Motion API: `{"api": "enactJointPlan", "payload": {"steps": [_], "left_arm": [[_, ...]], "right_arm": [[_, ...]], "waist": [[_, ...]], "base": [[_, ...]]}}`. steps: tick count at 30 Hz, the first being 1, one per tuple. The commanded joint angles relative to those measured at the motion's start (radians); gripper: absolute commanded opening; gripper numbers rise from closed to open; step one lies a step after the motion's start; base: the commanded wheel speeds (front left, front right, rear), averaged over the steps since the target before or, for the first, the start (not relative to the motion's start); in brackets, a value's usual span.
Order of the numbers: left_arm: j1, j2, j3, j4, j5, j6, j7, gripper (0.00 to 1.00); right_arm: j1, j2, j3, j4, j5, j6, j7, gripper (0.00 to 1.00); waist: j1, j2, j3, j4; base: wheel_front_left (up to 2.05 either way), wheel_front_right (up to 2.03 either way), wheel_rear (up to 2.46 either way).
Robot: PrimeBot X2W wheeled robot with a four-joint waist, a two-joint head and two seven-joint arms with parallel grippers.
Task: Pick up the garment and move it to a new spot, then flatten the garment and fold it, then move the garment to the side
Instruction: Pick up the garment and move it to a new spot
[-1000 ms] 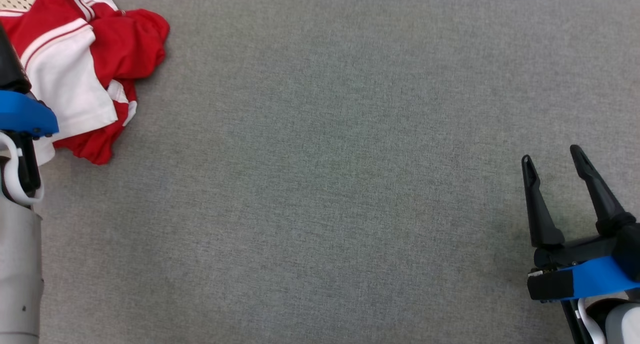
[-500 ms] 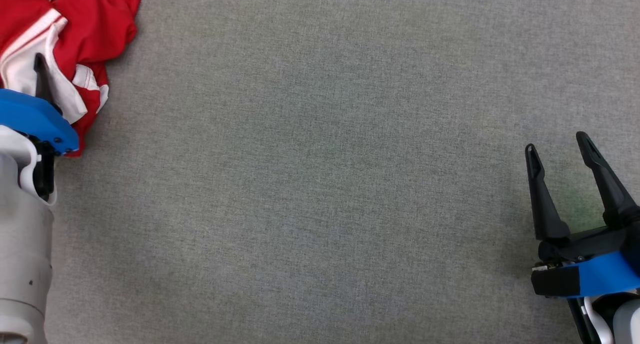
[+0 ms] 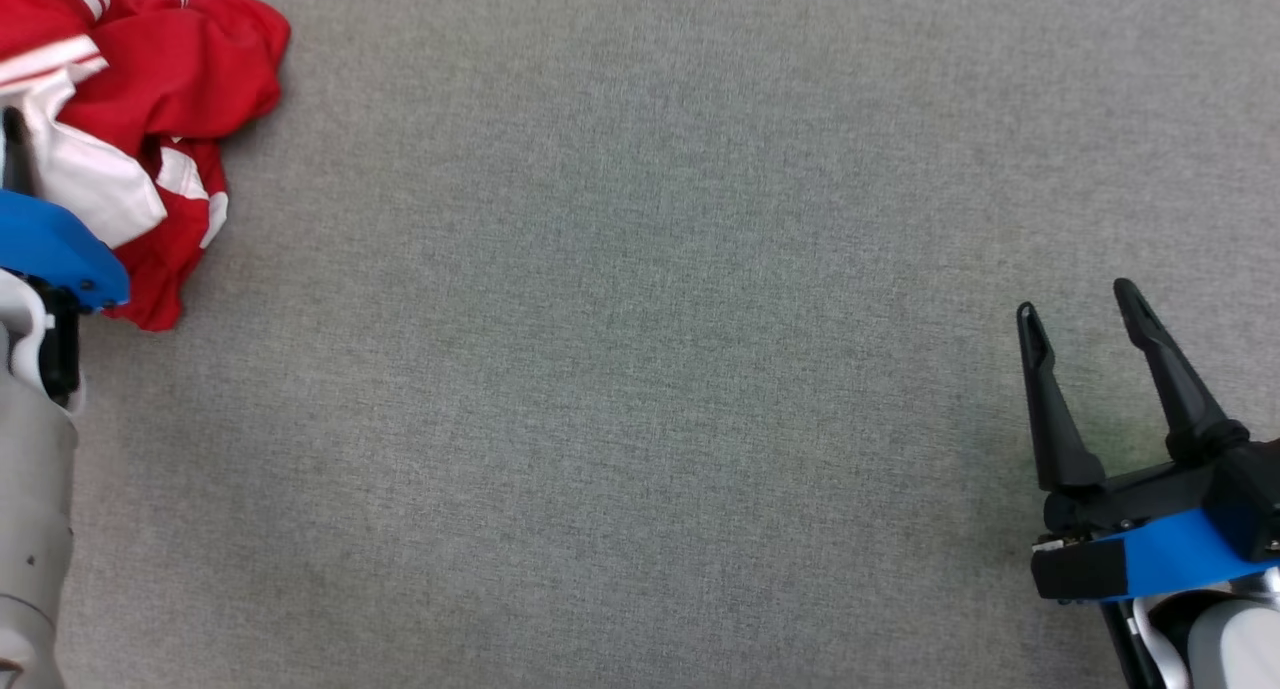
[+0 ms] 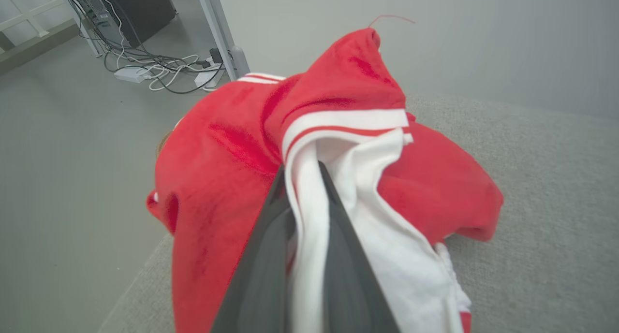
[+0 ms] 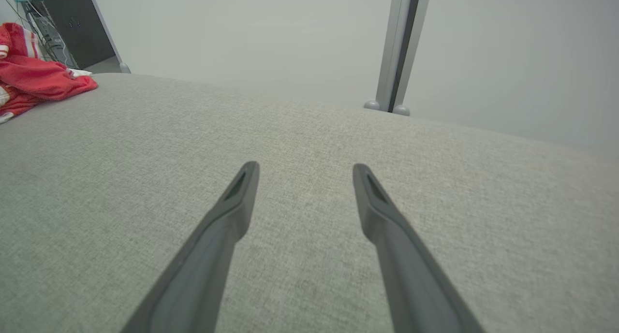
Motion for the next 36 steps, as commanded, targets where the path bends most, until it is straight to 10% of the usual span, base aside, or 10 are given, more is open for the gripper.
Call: {"api": "enactJointPlan", "payload": {"steps": [1, 19, 36], "left_arm": [[-0.029, 0.02, -0.009, -0.02, 0.008, -0.005, -0.029, 0.0], [-0.129, 0.069, -0.095, -0.492, 0.131, -0.009, -0.052, 0.0], [-0.082, -0.027, -0.263, -0.986, 0.092, -0.004, 0.125, 0.0]], "right_arm": [[0.001, 0.011, 0.008, 0.024, 0.013, 0.0, -0.019, 1.0], [0.009, 0.081, 0.048, 0.239, 0.056, 0.0, -0.142, 1.0], [-0.02, 0.09, 0.137, 0.346, 0.184, 0.0, -0.194, 1.0]], "waist": [[0.0, 0.0, -0.033, -0.013], [0.0, 0.0, -0.243, -0.12], [0.0, 0.0, -0.29, -0.452]], "base": [[0.0, 0.0, 0.0], [0.0, 0.0, 0.0], [0.0, 0.0, 0.0]]}}
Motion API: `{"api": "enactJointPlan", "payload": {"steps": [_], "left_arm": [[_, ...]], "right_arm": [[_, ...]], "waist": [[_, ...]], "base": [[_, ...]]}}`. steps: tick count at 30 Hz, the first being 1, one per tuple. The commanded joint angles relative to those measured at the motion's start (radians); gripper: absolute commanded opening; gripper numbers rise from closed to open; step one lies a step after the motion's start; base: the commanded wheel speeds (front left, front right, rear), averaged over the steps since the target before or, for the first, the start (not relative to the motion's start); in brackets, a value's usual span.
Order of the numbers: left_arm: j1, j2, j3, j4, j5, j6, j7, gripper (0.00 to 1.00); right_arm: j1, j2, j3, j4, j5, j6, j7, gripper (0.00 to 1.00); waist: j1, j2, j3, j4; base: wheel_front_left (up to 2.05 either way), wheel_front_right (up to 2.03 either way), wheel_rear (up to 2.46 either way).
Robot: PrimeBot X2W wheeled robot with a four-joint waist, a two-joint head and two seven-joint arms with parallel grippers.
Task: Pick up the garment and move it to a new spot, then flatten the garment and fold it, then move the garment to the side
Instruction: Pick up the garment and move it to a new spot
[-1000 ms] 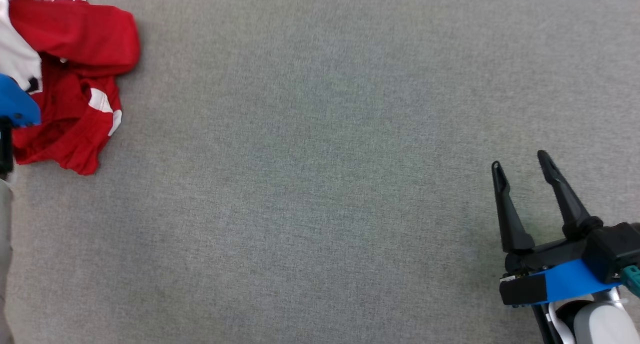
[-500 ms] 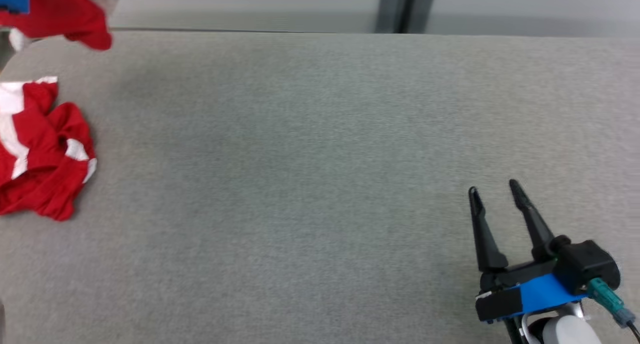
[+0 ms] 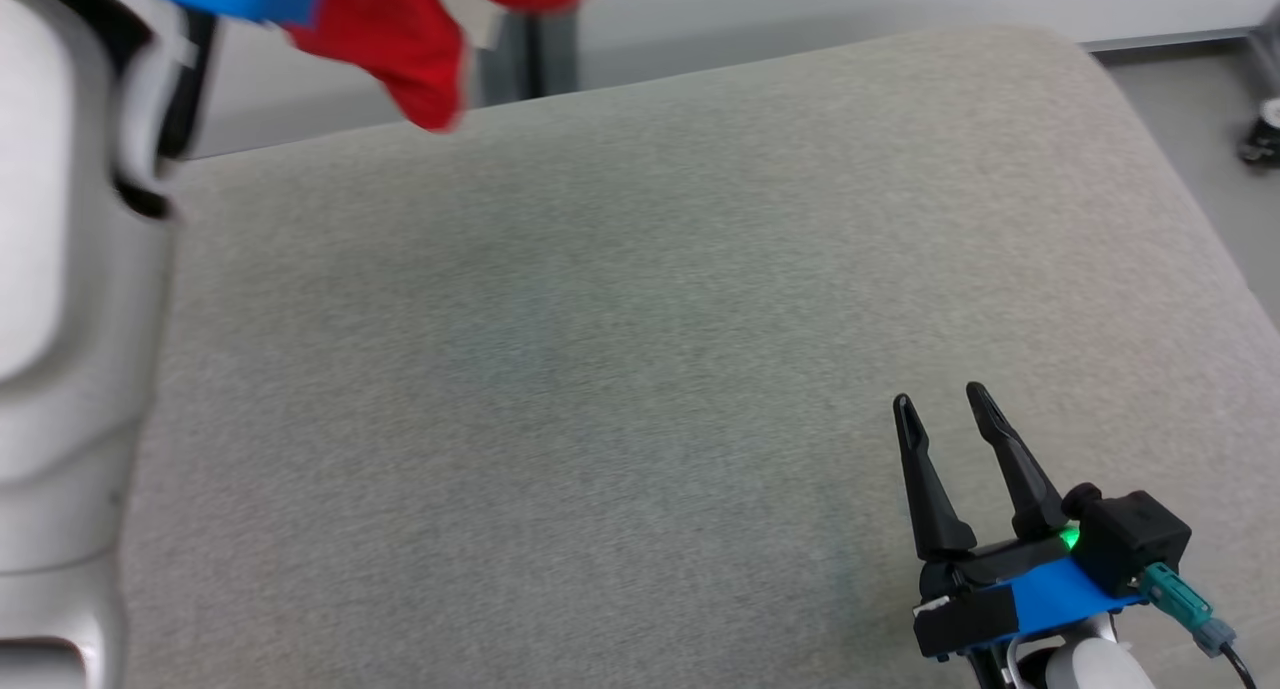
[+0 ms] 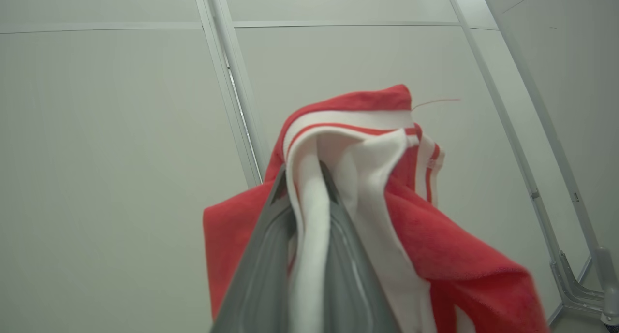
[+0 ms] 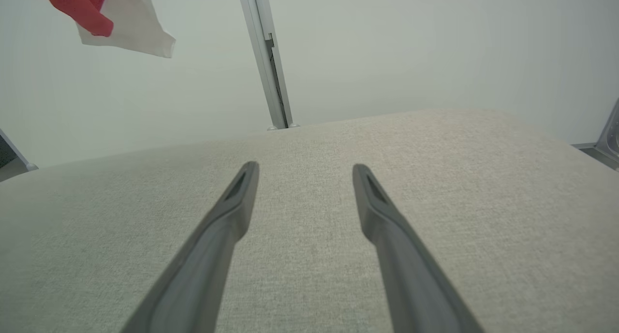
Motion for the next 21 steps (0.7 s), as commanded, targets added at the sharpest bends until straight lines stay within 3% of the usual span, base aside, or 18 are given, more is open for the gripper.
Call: {"api": "enactJointPlan", "payload": {"steps": [1, 10, 21], "left_arm": [[0.026, -0.004, -0.01, -0.007, -0.001, 0.006, 0.005, 0.0], [0.215, -0.095, -0.111, -0.004, -0.031, 0.019, 0.002, 0.0], [0.516, -0.169, -0.178, 0.16, -0.097, 0.042, -0.08, 0.0]], "right_arm": [[-0.019, 0.001, 0.002, 0.004, 0.006, 0.0, -0.004, 1.0], [-0.028, 0.001, -0.011, -0.022, 0.024, 0.0, -0.005, 1.0], [-0.033, 0.001, -0.013, -0.02, 0.007, 0.0, -0.005, 1.0]], "waist": [[0.0, 0.0, -0.019, -0.027], [0.0, 0.0, 0.005, -0.027], [0.0, 0.0, -0.001, -0.006]], "base": [[0.0, 0.0, 0.0], [0.0, 0.0, 0.0], [0.0, 0.0, 0.0]]}}
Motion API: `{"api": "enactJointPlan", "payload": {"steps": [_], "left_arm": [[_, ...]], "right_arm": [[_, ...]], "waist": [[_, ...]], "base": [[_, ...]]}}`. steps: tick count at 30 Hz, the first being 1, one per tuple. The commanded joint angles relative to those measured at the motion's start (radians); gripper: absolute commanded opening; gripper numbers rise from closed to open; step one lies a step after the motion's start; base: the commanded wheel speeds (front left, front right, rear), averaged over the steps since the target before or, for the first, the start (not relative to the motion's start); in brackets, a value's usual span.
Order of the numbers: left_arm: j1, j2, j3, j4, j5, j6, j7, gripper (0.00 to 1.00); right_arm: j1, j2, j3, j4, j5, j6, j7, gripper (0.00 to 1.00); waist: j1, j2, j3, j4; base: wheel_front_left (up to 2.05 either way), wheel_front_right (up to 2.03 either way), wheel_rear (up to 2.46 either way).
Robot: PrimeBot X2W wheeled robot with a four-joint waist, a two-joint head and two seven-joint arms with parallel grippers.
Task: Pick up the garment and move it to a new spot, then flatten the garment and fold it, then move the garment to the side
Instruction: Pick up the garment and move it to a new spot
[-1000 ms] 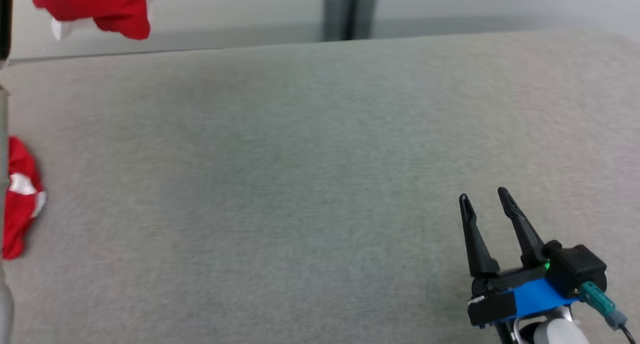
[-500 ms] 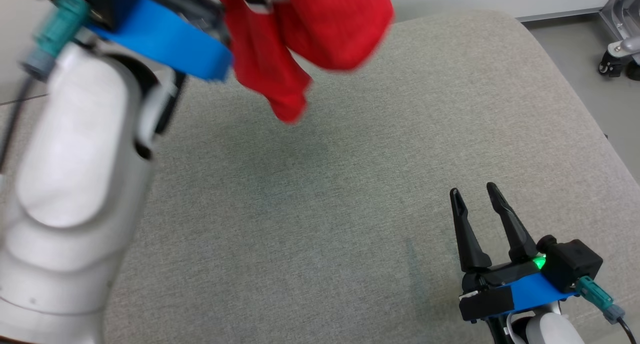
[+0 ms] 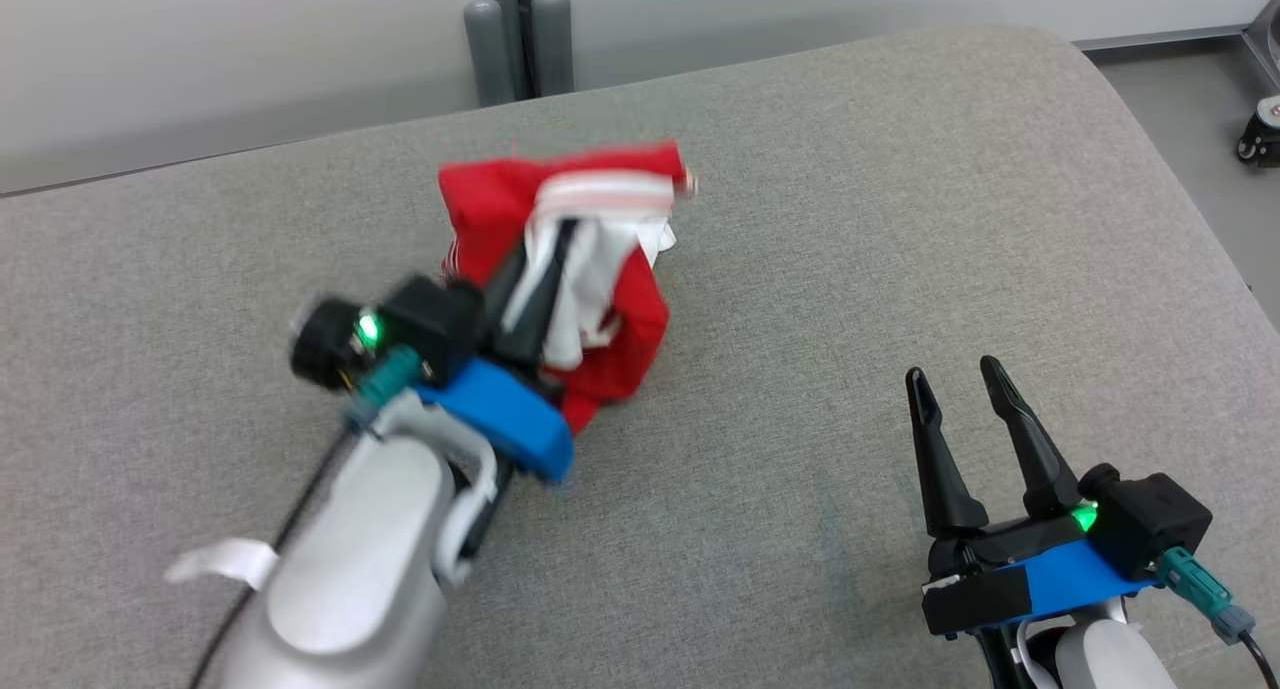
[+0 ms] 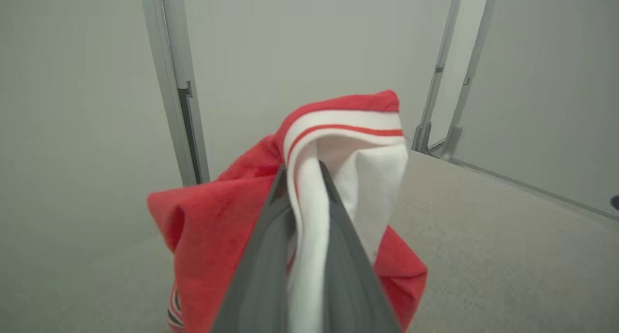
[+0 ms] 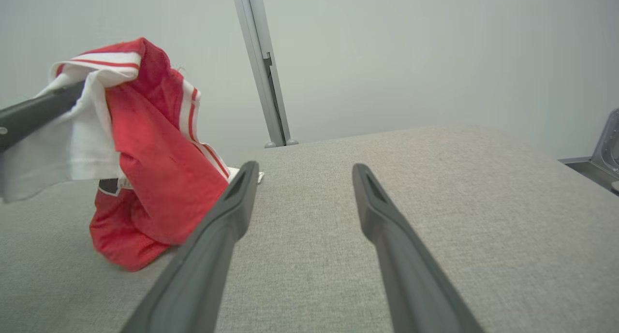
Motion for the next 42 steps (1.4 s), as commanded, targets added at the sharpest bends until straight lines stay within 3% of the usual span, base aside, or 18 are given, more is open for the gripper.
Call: {"api": "enactJointPlan", "payload": {"steps": [1, 6, 7, 8, 12, 18, 30, 42], "left_arm": [[0.027, -0.007, -0.009, 0.018, -0.009, -0.003, -0.007, 0.0], [0.102, -0.04, -0.069, 0.121, -0.021, -0.019, -0.021, 0.0], [0.105, -0.044, -0.078, 0.136, -0.019, -0.018, -0.029, 0.63], [0.107, -0.048, -0.087, 0.152, -0.017, -0.02, -0.032, 1.0], [0.102, -0.067, -0.101, 0.165, -0.019, -0.025, -0.063, 1.0], [0.115, -0.076, -0.09, 0.08, -0.022, -0.014, -0.094, 1.0], [0.293, 0.02, 0.18, -0.149, -0.01, 0.114, -0.101, 1.0], [0.418, 0.027, 0.304, -0.194, 0.047, 0.134, -0.101, 1.0]], "right_arm": [[-0.004, 0.0, -0.001, 0.0, -0.004, 0.0, -0.004, 1.0], [0.009, 0.0, -0.004, 0.006, -0.013, 0.0, -0.003, 1.0], [0.012, 0.0, -0.004, 0.007, -0.015, 0.0, -0.004, 1.0], [0.013, 0.0, -0.004, 0.008, -0.017, 0.0, -0.004, 1.0], [0.024, 0.0, -0.009, 0.016, -0.02, 0.0, -0.004, 1.0], [0.051, 0.0, -0.02, 0.027, -0.024, 0.0, -0.004, 1.0], [0.093, 0.0, -0.057, 0.026, -0.042, 0.0, -0.003, 1.0], [0.119, 0.0, -0.131, 0.025, -0.059, 0.0, -0.004, 1.0]], "waist": [[0.0, -0.0001, -0.002, 0.001], [0.0, -0.0001, -0.016, 0.014], [0.0, -0.0001, -0.019, 0.016], [0.0, -0.0001, -0.023, 0.02], [0.0, -0.0001, -0.044, 0.035], [0.0, -0.0001, -0.098, 0.076], [0.0, -0.0001, -0.164, 0.188], [0.0, -0.0001, -0.176, 0.302]], "base": [[0.0, 0.0, 0.0], [0.0, 0.0, 0.0], [0.0, 0.0, 0.0], [0.0, 0.0, 0.0], [0.0, 0.0, 0.0], [0.0, 0.0, 0.0], [0.0, 0.0, 0.0], [0.0, 0.0, 0.0]]}}
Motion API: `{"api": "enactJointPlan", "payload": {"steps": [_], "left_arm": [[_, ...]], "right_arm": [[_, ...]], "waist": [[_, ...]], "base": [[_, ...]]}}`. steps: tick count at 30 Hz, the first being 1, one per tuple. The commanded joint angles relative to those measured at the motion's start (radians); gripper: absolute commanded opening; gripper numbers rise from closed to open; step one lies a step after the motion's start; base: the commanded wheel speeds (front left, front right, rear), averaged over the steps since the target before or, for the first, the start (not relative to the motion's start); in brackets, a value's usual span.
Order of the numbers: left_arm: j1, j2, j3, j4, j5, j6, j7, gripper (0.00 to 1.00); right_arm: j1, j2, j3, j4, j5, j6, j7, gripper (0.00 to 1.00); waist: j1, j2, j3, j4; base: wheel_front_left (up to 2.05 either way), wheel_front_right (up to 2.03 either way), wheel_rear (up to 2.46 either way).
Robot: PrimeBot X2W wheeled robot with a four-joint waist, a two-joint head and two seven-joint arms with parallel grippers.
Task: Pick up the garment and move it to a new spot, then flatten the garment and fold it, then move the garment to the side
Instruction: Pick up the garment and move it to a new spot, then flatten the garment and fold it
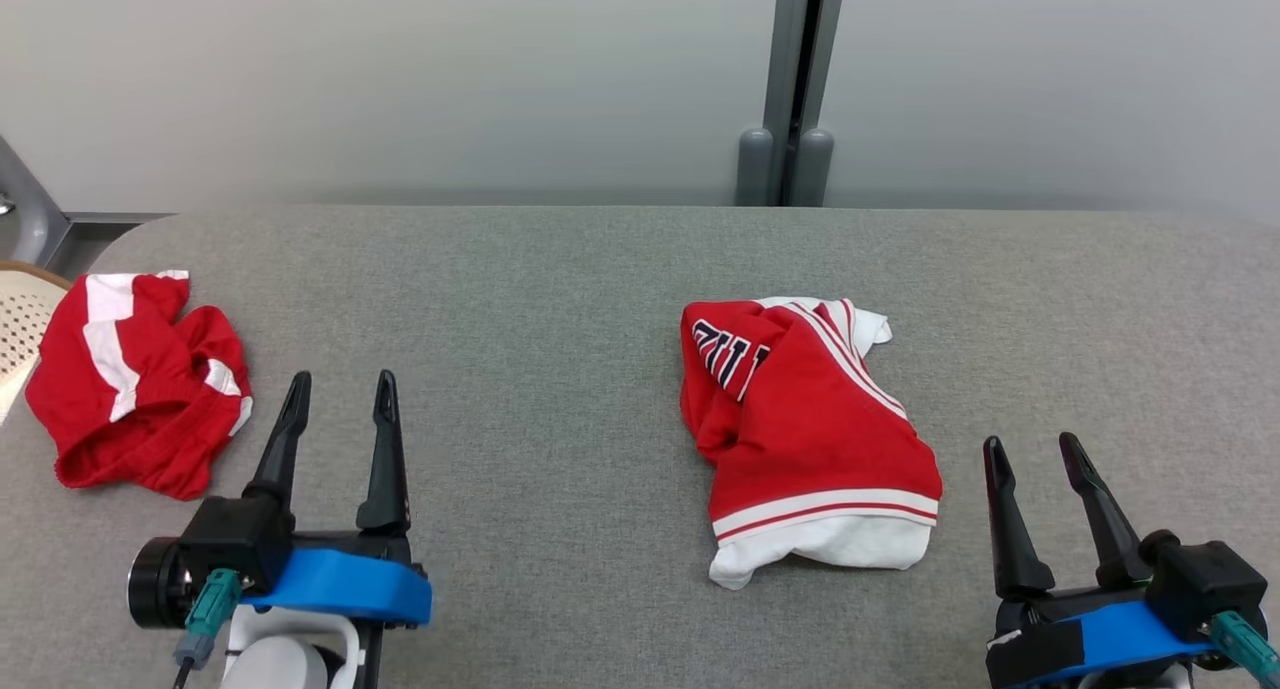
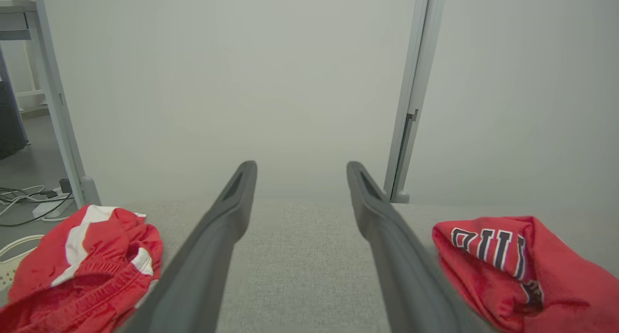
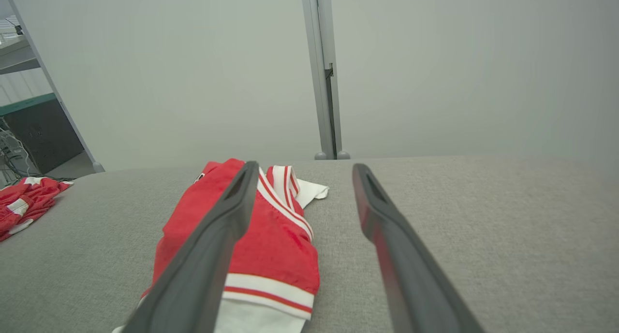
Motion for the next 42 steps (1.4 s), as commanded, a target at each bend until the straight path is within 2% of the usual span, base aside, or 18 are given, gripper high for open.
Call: {"api": "enactJointPlan", "payload": {"steps": [1, 14, 23, 42], "left_arm": [[0.02, 0.003, 0.01, 0.004, 0.011, -0.002, -0.003, 1.0], [0.106, 0.003, 0.017, 0.044, 0.032, -0.037, -0.003, 1.0], [0.086, -0.003, 0.017, 0.066, 0.035, -0.043, -0.003, 1.0], [0.074, -0.009, 0.024, 0.087, 0.046, -0.048, -0.003, 1.0]], "right_arm": [[0.016, 0.0, -0.005, 0.002, -0.005, 0.0, -0.003, 1.0], [0.046, 0.0, -0.031, 0.031, -0.02, 0.0, 0.007, 1.0], [0.044, 0.0, -0.024, 0.033, -0.013, 0.0, 0.02, 1.0], [0.053, 0.0, -0.021, 0.039, -0.011, 0.0, 0.025, 1.0]], "waist": [[0.0001, 0.0, -0.001, 0.009], [0.0001, 0.0, -0.035, 0.013], [0.0001, 0.0, -0.035, -0.005], [0.0001, 0.0, -0.036, 0.001]], "base": [[0.0, 0.0, 0.0], [0.0, 0.0, 0.0], [0.0, 0.0, 0.0], [0.0, 0.0, 0.0]]}}
